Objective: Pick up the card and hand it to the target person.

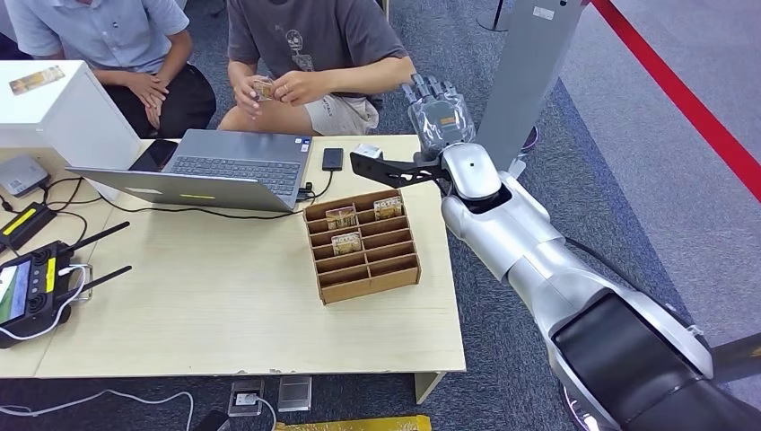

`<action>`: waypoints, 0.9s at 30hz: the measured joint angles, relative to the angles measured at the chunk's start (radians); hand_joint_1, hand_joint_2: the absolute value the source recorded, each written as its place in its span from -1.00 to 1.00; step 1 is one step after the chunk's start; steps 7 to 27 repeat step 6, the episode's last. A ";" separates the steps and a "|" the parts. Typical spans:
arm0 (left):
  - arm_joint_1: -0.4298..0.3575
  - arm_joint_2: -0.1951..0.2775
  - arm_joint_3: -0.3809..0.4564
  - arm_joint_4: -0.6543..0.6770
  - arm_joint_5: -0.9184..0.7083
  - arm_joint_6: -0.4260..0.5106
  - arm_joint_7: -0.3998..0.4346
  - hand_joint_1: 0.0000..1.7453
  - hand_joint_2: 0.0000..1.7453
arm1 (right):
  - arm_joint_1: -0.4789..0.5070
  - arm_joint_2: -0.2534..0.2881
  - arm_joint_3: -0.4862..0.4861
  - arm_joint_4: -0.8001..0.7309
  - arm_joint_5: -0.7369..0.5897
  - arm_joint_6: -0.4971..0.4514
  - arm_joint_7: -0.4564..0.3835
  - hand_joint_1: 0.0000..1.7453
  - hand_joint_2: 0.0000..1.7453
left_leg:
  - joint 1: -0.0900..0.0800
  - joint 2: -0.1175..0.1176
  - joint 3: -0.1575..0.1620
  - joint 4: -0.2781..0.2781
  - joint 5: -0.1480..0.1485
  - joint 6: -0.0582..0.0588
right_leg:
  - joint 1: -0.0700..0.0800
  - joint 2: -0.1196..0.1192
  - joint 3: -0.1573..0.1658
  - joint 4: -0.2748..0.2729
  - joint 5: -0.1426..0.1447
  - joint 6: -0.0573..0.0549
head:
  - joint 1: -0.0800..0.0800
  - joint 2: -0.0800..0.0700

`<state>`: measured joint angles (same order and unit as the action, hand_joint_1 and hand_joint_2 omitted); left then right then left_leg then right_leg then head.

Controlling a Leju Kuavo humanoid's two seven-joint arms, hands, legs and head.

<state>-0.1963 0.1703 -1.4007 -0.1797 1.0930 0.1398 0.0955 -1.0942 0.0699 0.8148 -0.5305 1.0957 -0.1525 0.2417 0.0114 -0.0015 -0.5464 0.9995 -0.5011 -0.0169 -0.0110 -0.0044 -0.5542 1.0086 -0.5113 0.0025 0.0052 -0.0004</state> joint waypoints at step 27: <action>0.002 -0.001 -0.007 0.000 0.002 0.004 0.005 -1.00 1.00 | 0.048 -0.021 -0.014 -0.071 -0.065 0.053 0.021 -1.00 1.00 | 0.000 0.000 0.000 0.000 0.000 0.000 | 0.000 0.000 0.000 0.000 0.000 0.000 | 0.000 0.000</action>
